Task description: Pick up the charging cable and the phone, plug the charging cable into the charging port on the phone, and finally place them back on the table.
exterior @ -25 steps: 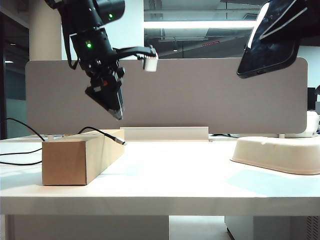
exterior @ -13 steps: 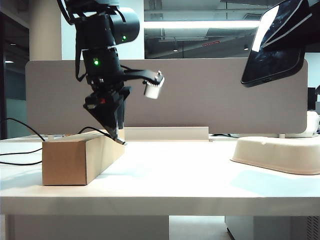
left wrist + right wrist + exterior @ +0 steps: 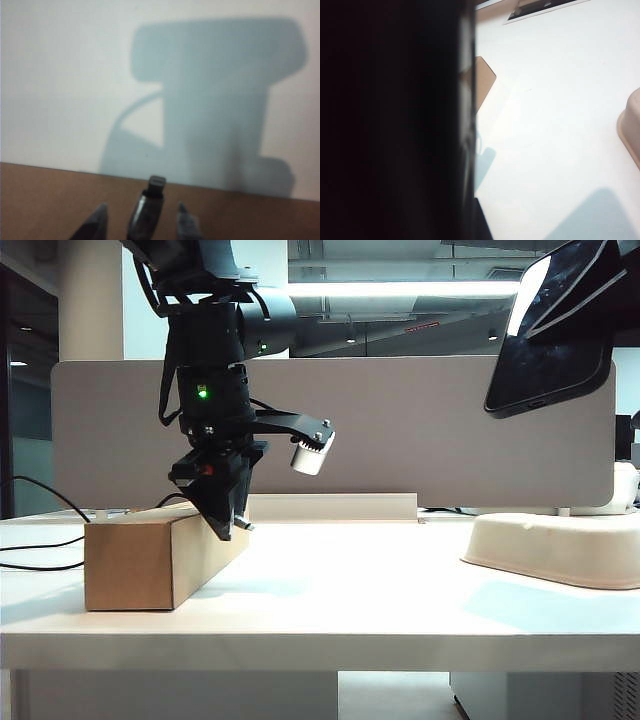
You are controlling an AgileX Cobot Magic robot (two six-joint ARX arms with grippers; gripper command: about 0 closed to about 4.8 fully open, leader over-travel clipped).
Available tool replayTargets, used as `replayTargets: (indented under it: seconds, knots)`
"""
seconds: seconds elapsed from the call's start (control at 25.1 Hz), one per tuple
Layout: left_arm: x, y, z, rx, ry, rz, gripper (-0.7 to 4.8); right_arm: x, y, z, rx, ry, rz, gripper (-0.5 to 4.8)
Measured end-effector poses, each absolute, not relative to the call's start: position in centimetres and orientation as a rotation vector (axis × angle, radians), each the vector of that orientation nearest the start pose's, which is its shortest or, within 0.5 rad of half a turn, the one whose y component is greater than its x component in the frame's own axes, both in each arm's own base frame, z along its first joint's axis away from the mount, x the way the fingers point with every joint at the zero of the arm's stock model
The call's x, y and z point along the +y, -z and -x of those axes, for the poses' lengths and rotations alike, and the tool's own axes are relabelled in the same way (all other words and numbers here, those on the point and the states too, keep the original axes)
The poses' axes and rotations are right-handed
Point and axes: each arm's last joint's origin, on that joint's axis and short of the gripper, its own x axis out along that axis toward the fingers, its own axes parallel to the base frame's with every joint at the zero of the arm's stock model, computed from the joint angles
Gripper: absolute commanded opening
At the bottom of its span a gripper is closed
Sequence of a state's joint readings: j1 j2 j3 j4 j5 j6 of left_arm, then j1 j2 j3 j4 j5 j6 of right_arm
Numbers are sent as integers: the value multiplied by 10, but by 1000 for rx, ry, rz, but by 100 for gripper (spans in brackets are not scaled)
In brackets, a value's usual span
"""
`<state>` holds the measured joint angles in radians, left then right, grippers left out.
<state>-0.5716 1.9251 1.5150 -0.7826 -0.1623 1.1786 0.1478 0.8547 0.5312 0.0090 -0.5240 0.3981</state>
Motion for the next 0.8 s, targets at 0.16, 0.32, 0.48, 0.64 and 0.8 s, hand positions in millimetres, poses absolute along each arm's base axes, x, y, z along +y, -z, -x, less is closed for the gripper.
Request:
replayTargets:
  seconds: [0.16,0.32,0.48,0.64,0.8]
  knots:
    - [-211,-219,-336,794,1009,-1454,74,42,-253,-182,444,-596,-439,-8]
    - [-211,-219,-336,794,1010,-1454,14,42,-253,-182,443,-596,-437,-8]
    - [-211,-220,-336,792,1007,-1451,-6,42,-253,-182,443,-595,-436,-8]
    - [-212,-220,-336,792,1007,-1450,-6,42,-253,-182,442,-593,-436,-8]
    - [-219,-226,-333,765,1014,-1458,-6,42,-253,-182,442,-592,-436,-8]
